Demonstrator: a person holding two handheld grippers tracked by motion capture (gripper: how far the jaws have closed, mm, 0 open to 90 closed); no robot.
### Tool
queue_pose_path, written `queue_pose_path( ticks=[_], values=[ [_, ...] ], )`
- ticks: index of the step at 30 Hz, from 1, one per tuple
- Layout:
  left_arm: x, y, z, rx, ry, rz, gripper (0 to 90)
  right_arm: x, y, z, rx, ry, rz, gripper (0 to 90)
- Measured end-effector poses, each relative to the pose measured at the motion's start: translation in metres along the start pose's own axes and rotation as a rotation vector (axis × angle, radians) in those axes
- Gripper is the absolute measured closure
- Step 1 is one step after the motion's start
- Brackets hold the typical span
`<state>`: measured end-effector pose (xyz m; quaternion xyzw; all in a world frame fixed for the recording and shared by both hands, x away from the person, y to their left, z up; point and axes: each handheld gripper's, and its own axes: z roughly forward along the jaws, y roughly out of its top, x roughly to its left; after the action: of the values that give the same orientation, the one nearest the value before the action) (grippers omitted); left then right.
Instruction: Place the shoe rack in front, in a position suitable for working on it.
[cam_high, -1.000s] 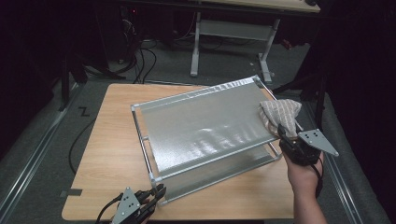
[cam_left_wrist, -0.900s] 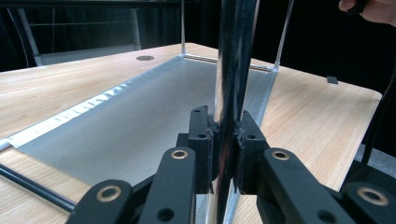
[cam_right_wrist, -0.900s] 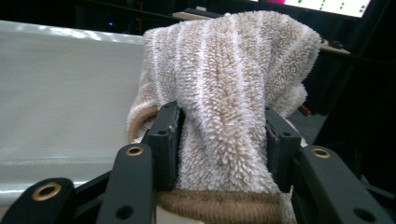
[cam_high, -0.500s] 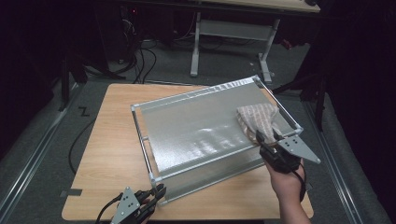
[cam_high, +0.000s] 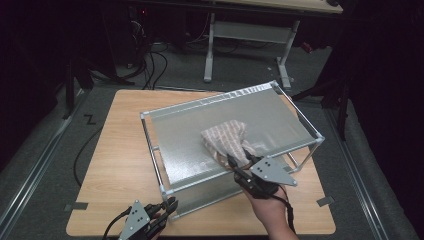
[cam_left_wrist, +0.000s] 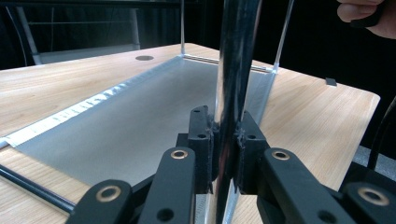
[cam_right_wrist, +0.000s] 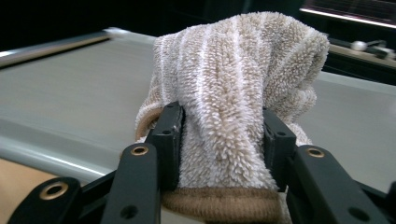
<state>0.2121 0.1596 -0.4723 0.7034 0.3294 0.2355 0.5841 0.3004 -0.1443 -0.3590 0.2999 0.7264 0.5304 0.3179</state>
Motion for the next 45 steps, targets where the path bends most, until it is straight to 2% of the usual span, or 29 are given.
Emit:
queue_pose_path(
  ticks=[10, 17, 19, 22, 23, 26, 28, 31, 35, 36, 38, 40, 42, 44, 45],
  values=[
    [-0.002, 0.0, 0.002, 0.0, -0.013, 0.006, 79.9, 0.053, 0.013, 0.012, -0.008, 0.16, -0.031, 59.9],
    [-0.003, 0.001, 0.003, 0.004, -0.02, 0.009, 79.9, 0.078, 0.02, 0.013, -0.017, 0.271, -0.032, 62.1],
    [-0.003, 0.001, 0.003, 0.004, -0.021, 0.009, 79.9, 0.084, 0.022, 0.012, -0.023, 0.294, -0.038, 63.9],
    [-0.003, 0.001, 0.003, 0.004, -0.022, 0.01, 79.8, 0.089, 0.023, 0.01, -0.029, 0.295, -0.047, 66.7],
    [-0.003, 0.001, 0.003, 0.005, -0.022, 0.011, 79.9, 0.089, 0.023, 0.009, -0.036, 0.289, -0.057, 67.0],
    [-0.003, 0.001, 0.003, 0.006, -0.023, 0.01, 79.9, 0.082, 0.022, 0.004, -0.044, 0.265, -0.047, 67.2],
    [-0.003, 0.001, 0.003, 0.006, -0.022, 0.01, 79.8, 0.07, 0.021, -0.002, -0.052, 0.222, -0.047, 67.2],
    [-0.003, 0.001, 0.003, 0.007, -0.023, 0.01, 79.9, 0.045, 0.016, -0.015, -0.055, 0.138, -0.037, 66.9],
    [-0.002, 0.001, 0.003, 0.009, -0.015, 0.006, 79.8, -0.001, 0.005, -0.037, -0.053, -0.021, -0.015, 66.7],
    [-0.002, 0.002, 0.003, 0.009, -0.014, 0.002, 79.8, -0.014, 0.001, -0.044, -0.047, -0.082, -0.024, 66.7],
    [-0.001, 0.002, 0.004, 0.008, -0.01, -0.003, 79.7, -0.034, -0.007, -0.055, -0.036, -0.183, -0.031, 66.7],
    [0.0, 0.002, 0.005, 0.008, -0.006, -0.008, 79.7, -0.051, -0.014, -0.061, -0.017, -0.254, -0.025, 66.8],
    [0.002, 0.003, 0.006, 0.016, -0.003, -0.015, 79.5, -0.064, -0.019, -0.06, 0.008, -0.272, -0.002, 66.8],
    [0.005, 0.005, 0.008, 0.028, 0.006, -0.02, 79.4, -0.068, -0.022, -0.055, 0.017, -0.251, 0.011, 67.1],
    [0.008, 0.007, 0.008, 0.042, 0.027, -0.013, 79.4, -0.068, -0.022, -0.053, 0.018, -0.25, 0.003, 67.2]
  ],
)
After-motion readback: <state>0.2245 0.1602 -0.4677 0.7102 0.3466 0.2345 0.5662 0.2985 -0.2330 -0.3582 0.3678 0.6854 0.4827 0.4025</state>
